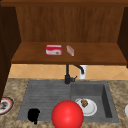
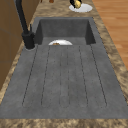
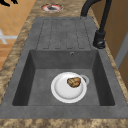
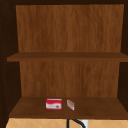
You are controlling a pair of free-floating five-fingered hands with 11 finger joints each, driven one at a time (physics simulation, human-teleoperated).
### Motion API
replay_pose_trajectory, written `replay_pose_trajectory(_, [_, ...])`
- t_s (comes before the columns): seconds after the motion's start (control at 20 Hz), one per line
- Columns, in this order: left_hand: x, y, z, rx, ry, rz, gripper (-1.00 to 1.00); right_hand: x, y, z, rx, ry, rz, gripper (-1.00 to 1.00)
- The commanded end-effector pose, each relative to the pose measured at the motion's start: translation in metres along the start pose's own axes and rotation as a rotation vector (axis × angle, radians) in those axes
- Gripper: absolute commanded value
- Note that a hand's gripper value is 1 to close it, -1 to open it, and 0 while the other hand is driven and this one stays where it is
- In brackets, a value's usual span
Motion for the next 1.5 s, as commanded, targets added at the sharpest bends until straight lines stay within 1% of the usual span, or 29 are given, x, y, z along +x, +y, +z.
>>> replay_pose_trajectory(0.0, [0.0,0.0,0.0,0.0,0.0,0.0,0.0,-0.034,0.002,-0.022,-0.017,-0.031,0.034,1.0])
replay_pose_trajectory(0.1, [0.0,0.0,0.0,0.0,0.0,0.0,0.0,-0.037,0.004,-0.023,0.002,-0.06,-0.025,1.0])
replay_pose_trajectory(0.15, [0.0,0.0,0.0,0.0,0.0,0.0,0.0,-0.036,0.008,-0.018,0.008,-0.079,-0.043,1.0])
replay_pose_trajectory(0.25, [0.0,0.0,0.0,0.0,0.0,0.0,0.0,-0.028,0.015,-0.006,-0.002,-0.101,-0.073,1.0])
replay_pose_trajectory(0.3, [0.0,0.0,0.0,0.0,0.0,0.0,0.0,-0.024,0.018,0.003,-0.016,-0.11,-0.079,1.0])
replay_pose_trajectory(0.35, [0.0,0.0,0.0,0.0,0.0,0.0,0.0,-0.021,0.019,0.009,-0.037,-0.114,-0.081,-1.0])
replay_pose_trajectory(0.4, [0.0,0.0,0.0,0.0,0.0,0.0,0.0,-0.017,0.015,0.016,-0.05,-0.116,-0.101,-1.0])
replay_pose_trajectory(0.45, [0.0,0.0,0.0,0.0,0.0,0.0,0.0,-0.014,0.014,0.021,-0.07,-0.126,-0.098,-1.0])
replay_pose_trajectory(0.55, [0.0,0.0,0.0,0.0,0.0,0.0,0.0,-0.007,0.014,0.029,-0.118,-0.134,-0.078,-1.0])
replay_pose_trajectory(0.7, [0.0,0.0,0.0,0.0,0.0,0.0,0.0,0.001,0.006,0.037,-0.141,-0.115,-0.076,-1.0])
replay_pose_trajectory(0.75, [0.0,0.0,0.0,0.0,0.0,0.0,0.0,0.006,0.002,0.041,-0.143,-0.107,-0.065,-1.0])
replay_pose_trajectory(0.8, [0.0,0.0,0.0,0.0,0.0,0.0,0.0,0.01,0.0,0.045,-0.142,-0.099,-0.052,-1.0])
replay_pose_trajectory(0.85, [0.0,0.0,0.0,0.0,0.0,0.0,0.0,0.013,-0.004,0.046,-0.127,-0.08,-0.05,-1.0])
replay_pose_trajectory(0.95, [0.0,0.0,0.0,0.0,0.0,0.0,0.0,0.021,-0.014,0.051,-0.123,-0.075,-0.034,-1.0])
replay_pose_trajectory(1.15, [0.0,0.0,0.0,0.0,0.0,0.0,0.0,0.039,-0.041,0.052,-0.103,-0.063,-0.033,-1.0])
replay_pose_trajectory(1.3, [0.0,0.0,0.0,0.0,0.0,0.0,0.0,0.06,-0.05,0.047,-0.074,-0.064,-0.017,-1.0])
replay_pose_trajectory(1.4, [0.0,0.0,0.0,0.0,0.0,0.0,0.0,0.07,-0.05,0.035,-0.062,-0.053,-0.027,-1.0])
replay_pose_trajectory(1.45, [0.0,0.0,0.0,0.0,0.0,0.0,0.0,0.075,-0.051,0.03,-0.057,-0.049,-0.024,-1.0])
